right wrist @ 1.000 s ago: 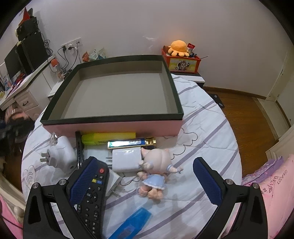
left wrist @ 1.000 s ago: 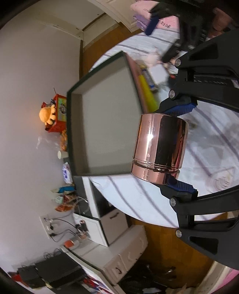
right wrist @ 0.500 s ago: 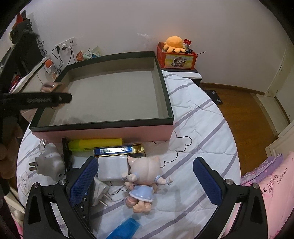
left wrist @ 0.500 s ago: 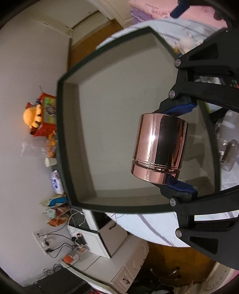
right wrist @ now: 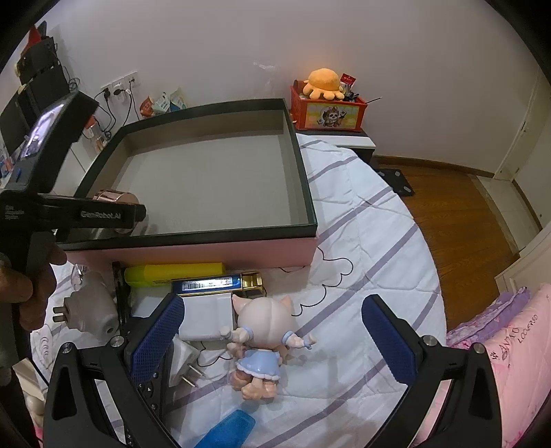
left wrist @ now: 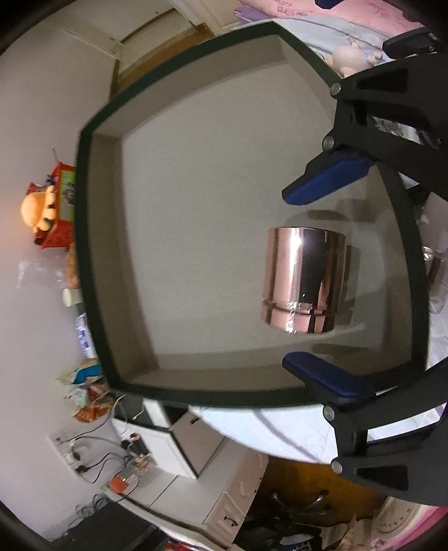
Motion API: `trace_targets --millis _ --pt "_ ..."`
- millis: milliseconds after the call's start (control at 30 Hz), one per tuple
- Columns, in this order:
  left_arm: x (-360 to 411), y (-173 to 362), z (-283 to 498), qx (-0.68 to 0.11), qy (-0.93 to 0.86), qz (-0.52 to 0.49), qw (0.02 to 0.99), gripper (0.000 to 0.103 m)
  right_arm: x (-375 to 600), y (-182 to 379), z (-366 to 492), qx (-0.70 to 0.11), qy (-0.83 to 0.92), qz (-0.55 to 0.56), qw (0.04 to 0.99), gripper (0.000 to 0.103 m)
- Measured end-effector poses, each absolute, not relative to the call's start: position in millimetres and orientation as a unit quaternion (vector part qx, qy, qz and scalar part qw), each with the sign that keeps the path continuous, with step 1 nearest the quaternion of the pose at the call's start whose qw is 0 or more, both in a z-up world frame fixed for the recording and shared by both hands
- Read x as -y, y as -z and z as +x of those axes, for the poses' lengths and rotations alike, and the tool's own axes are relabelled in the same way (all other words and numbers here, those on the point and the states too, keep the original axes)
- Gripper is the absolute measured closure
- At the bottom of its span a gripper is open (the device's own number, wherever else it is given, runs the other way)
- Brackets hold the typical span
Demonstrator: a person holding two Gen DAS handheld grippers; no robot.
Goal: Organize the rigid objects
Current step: 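Carry the copper canister into the box and open the left gripper, then move the right gripper down to the blue highlighter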
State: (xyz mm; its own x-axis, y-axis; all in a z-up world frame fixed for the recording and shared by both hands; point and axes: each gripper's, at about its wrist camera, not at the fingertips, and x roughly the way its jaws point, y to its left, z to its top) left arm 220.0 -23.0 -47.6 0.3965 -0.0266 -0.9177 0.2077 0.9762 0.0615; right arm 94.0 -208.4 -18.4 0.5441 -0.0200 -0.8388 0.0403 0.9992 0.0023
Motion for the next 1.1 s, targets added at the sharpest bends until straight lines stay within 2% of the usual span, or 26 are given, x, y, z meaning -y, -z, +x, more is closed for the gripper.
trace_targets --millis 200,433,633,1100 --pt "2 12 199 -0.502 0.062 0.057 0.861 0.01 207 9 83 -0.468 0.018 0.01 0.884 0.0" --pt "-38 -23 139 -0.449 0.005 0.036 0.893 0.005 202 -2 68 -0.455 0.009 0.01 0.89 0.0" --pt "-56 -12 92 -0.449 -0.026 0.032 0.893 0.005 197 4 53 -0.465 -0.005 0.011 0.885 0.0" --pt "-27 19 48 -0.474 0.012 0.033 0.88 0.005 195 11 26 -0.476 -0.006 0.005 0.88 0.0"
